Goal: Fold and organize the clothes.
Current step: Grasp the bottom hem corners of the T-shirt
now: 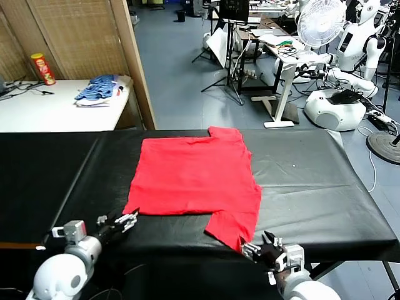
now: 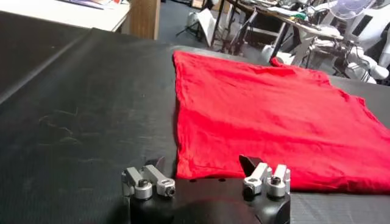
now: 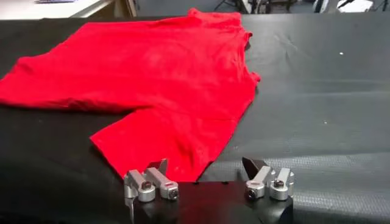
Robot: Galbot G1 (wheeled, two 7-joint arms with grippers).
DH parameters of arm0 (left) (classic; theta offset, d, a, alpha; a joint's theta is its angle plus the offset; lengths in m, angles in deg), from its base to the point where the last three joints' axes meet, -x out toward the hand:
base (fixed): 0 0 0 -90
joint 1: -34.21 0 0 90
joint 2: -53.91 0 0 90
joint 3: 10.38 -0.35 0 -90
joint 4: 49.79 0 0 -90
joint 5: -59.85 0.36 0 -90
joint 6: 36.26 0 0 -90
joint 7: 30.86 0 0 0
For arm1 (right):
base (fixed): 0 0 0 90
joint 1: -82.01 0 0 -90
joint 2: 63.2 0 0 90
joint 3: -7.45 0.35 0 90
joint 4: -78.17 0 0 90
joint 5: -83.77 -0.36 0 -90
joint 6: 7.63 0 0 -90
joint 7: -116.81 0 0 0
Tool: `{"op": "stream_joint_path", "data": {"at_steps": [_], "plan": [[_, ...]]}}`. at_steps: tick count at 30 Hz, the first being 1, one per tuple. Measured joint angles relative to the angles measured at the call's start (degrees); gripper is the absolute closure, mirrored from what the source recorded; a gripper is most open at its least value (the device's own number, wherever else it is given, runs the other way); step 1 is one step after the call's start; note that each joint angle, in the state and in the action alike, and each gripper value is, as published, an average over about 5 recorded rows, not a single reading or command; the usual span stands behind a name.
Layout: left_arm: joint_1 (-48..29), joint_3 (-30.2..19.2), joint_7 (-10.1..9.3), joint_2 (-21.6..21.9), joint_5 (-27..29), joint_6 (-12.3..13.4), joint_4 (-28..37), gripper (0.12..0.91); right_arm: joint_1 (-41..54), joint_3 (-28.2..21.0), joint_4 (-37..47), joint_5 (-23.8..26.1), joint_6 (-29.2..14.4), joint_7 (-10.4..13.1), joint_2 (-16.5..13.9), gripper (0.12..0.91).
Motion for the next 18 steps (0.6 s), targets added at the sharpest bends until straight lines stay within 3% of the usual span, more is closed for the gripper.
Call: {"op": "stream_joint_path", "data": {"at_steps": [3,8,12,16,18], "plan": [[-0.4,0.0,-0.03,-0.4,0.2,-0.2,0.4,0.232,0.1,-0.2,0.4,0.3,-0.1,-0.1,0.1,0.271],[-1.2,-0.3,0.15,-1.1,0.5,-1.0,1.5,0.270,0.2,-0.7,1.2,1.0,-0.3,-0.2,0.4,0.403],[-1.8,-0.5,0.16,-1.6,0.8,-1.6,2.5,0.449,0.0,-0.8,1.4,1.2,-0.4,0.0,0.6,0.582],[-1.5,-0.5,0.18,-2.0,0.9,-1.3,2.7,0.684,-0.5,-0.8,1.0,1.2,-0.4,0.5,0.8,0.806],[-1.2,-0.5,0.15,-2.2,1.0,-1.2,2.4,0.784,-0.9,-0.5,0.5,1.2,-0.2,1.0,0.7,0.872]]}}
